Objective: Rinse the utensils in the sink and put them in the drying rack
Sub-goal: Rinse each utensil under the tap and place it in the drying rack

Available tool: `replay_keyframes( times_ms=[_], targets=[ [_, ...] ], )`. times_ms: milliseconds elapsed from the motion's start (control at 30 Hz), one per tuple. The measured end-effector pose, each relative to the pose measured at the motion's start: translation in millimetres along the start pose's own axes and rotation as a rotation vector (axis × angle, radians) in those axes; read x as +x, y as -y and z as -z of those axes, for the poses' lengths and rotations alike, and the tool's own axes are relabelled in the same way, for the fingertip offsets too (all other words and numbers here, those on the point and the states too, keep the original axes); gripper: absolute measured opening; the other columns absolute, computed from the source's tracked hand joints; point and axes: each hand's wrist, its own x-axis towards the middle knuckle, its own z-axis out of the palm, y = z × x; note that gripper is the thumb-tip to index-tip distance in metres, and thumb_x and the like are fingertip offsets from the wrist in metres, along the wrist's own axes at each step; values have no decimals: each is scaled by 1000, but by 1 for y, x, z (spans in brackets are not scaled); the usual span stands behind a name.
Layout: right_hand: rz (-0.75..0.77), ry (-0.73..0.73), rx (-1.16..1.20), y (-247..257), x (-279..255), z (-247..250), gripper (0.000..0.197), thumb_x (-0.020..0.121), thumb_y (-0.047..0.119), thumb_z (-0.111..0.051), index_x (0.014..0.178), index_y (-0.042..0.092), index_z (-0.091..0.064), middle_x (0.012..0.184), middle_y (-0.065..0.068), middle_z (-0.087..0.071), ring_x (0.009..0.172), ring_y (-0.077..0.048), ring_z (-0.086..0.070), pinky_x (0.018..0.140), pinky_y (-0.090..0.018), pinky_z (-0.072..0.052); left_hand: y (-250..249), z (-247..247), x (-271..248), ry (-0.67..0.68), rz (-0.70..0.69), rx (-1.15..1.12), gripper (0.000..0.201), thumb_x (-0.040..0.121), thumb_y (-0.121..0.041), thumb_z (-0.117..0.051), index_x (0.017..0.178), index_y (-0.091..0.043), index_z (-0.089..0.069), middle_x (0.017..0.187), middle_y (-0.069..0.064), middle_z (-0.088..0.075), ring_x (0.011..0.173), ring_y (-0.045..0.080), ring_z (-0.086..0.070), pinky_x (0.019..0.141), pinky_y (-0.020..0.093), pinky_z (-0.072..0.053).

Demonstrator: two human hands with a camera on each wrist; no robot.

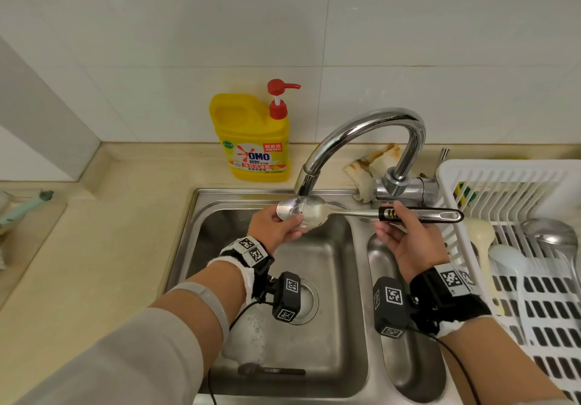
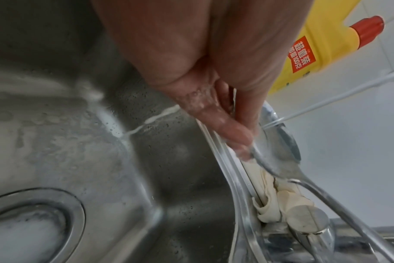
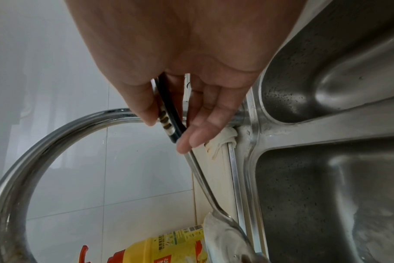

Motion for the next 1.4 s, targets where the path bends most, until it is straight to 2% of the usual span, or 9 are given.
replay_keyframes(
  times_ms=[200,400,567,667,733,1000,1200,1300,1400],
  targets=[
    [-11,49,21,-4,1,1,16,91,19,-68,96,3,-69,82,-9,-76,74,-20,-72,67,-26,-62,-5,1,0,-51,83,-16,27,94,-29,-68,109,-6,-66,84,15,-76,70,19,-75,64,27,-62],
    [-117,137,176,-8,8,9,17,93,20,-66,101,5,-68,97,-10,-71,87,-22,-70,82,-30,-59,-9,-4,-3,158,169,-336,56,81,-35,-77,125,-6,-57,128,24,-62,109,31,-70,101,41,-53],
    [-88,162,157,-14,10,13,7,96,8,-57,97,8,-65,109,-16,-69,90,-27,-66,81,-34,-59,-9,-4,-1,136,225,-377,29,95,-26,-66,116,-7,-61,119,20,-68,108,32,-69,92,37,-56],
    [-94,201,177,-16,11,17,14,96,-1,-52,100,7,-63,117,-20,-69,95,-30,-65,80,-34,-60,-4,-1,3,78,209,-377,52,89,-11,-73,136,-6,-50,127,21,-63,100,27,-68,75,29,-57],
    [-100,223,198,-17,12,18,16,96,-2,-51,99,8,-64,121,-20,-68,97,-29,-65,79,-34,-60,-5,-2,2,74,175,-313,55,86,-11,-76,135,-6,-53,127,21,-62,97,24,-67,70,24,-56],
    [-84,251,203,-15,13,14,17,95,0,-52,98,10,-65,125,-18,-68,89,-23,-66,78,-31,-59,-3,-6,8,2,113,-178,62,76,-19,-86,125,-4,-52,124,23,-60,88,24,-70,70,28,-57],
    [-77,166,172,-19,14,11,20,96,3,-56,110,11,-68,109,-15,-70,92,-24,-66,76,-28,-60,-5,6,11,-55,144,-197,32,94,-22,-67,115,2,-63,114,26,-65,105,38,-66,77,37,-60],
    [-65,164,130,-22,11,4,20,96,2,-55,110,10,-67,105,-16,-71,93,-25,-68,81,-29,-60,-6,8,10,-67,147,-186,30,98,-19,-62,116,6,-62,112,23,-65,104,34,-63,78,39,-59],
    [-62,180,109,-26,9,-4,22,96,1,-56,116,6,-66,103,-17,-72,98,-28,-67,85,-31,-60,-8,8,7,-49,154,-167,41,88,-20,-75,120,2,-60,118,19,-65,102,27,-67,73,32,-60]
  ],
)
